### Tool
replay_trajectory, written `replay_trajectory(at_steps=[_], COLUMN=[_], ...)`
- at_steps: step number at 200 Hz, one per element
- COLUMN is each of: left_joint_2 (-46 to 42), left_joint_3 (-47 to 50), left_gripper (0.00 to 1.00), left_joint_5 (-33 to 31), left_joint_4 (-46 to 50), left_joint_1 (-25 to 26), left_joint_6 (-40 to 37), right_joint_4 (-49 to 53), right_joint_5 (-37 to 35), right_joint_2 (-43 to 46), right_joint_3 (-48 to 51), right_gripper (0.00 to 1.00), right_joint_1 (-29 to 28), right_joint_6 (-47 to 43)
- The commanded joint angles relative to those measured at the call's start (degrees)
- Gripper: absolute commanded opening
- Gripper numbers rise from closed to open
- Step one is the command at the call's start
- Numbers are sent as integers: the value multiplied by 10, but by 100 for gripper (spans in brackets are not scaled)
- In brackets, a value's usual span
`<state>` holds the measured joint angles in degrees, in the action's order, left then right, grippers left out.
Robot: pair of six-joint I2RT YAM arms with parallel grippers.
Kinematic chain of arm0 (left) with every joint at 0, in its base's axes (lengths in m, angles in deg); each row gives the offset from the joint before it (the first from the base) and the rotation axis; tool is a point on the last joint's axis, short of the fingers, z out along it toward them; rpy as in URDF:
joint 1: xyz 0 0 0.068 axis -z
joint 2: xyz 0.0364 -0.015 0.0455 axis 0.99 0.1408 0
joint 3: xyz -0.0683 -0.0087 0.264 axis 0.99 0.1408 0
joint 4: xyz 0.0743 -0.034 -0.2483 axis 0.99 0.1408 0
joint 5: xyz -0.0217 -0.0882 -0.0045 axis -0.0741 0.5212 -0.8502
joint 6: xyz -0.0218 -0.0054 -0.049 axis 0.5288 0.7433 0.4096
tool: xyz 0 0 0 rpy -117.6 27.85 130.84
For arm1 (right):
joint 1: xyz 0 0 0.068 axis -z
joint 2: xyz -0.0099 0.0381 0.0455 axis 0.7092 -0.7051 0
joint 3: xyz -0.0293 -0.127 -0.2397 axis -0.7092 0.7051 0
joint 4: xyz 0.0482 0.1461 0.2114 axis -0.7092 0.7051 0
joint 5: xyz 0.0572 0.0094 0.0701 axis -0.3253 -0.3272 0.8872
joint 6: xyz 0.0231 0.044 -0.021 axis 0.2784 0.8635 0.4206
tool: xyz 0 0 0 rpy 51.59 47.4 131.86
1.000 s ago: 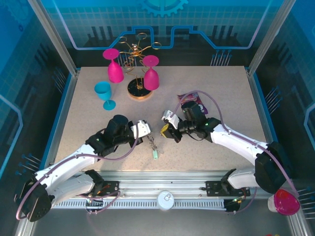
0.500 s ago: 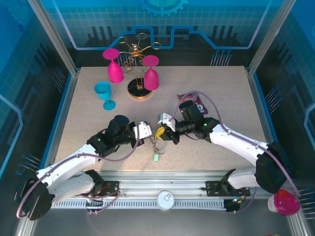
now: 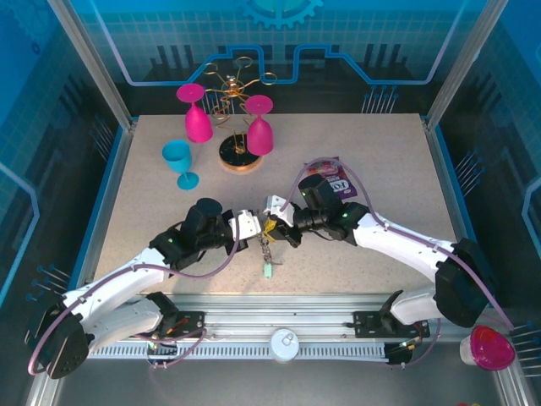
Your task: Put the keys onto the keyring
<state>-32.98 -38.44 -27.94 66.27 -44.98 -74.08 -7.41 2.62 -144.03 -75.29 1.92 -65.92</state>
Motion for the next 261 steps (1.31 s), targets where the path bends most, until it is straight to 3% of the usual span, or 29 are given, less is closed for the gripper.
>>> replay_trajectory(at_steps=[1,170,228,261], left_joint_2=[-2,21,17,18], left_joint_3=[0,-18,-15,-19], left_gripper=[0,0,0,0], left_joint_5=[23,15,30,32], left_joint_4=[-23,-14,-27,-19], left_joint_1=[4,5,5,5], left_joint_6=[-2,20,31,43], right_joint_4=[-21,-83,-86,-78], right_joint_5=[-33,-29,-88,-160], right_joint_2=[-7,7,-5,-2], right_joint_3=[-15,16,10,12], right_gripper=[0,0,0,0], right_joint_1=[-9,-19,-26,-34], right_joint_6=[2,12,32,27])
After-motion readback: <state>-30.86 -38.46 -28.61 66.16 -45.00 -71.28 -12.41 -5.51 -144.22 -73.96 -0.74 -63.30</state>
